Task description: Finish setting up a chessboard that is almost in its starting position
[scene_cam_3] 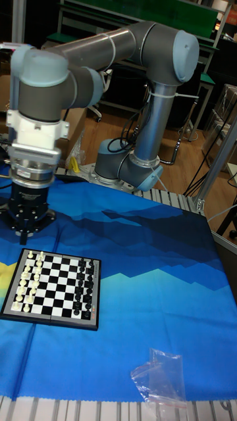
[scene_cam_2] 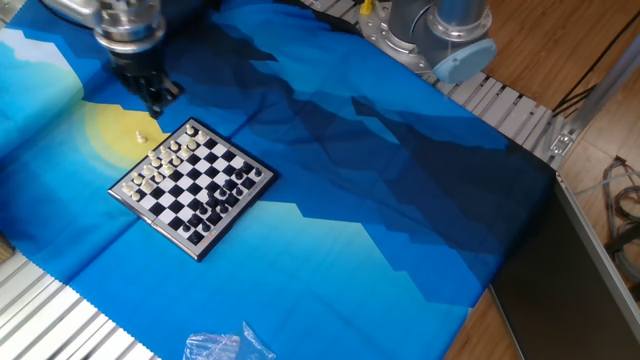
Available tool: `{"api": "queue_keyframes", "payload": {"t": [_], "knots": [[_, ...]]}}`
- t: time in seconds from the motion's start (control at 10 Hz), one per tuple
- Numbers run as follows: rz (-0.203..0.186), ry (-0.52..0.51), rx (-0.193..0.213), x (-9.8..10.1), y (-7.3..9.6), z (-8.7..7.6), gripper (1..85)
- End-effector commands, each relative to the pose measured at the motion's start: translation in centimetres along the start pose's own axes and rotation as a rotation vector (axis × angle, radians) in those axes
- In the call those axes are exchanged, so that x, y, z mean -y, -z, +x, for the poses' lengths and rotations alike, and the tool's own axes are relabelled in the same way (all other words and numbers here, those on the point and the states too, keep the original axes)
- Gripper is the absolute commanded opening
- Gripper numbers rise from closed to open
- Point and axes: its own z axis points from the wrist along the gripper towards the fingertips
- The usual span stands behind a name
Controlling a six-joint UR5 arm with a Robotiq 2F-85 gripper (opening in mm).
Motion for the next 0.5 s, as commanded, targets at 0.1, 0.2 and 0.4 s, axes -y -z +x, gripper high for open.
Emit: {"api": "queue_keyframes", "payload": {"t": [0.1,0.2,0.4], "knots": [[-0.012,0.023,0.024,1.9,-1.9,0.1,1.0],[-0.015,0.015,0.023,1.6,-2.1,0.0,1.0],[-0.045,-0.061,0.018,-0.4,-2.1,-0.3,1.0]]}}
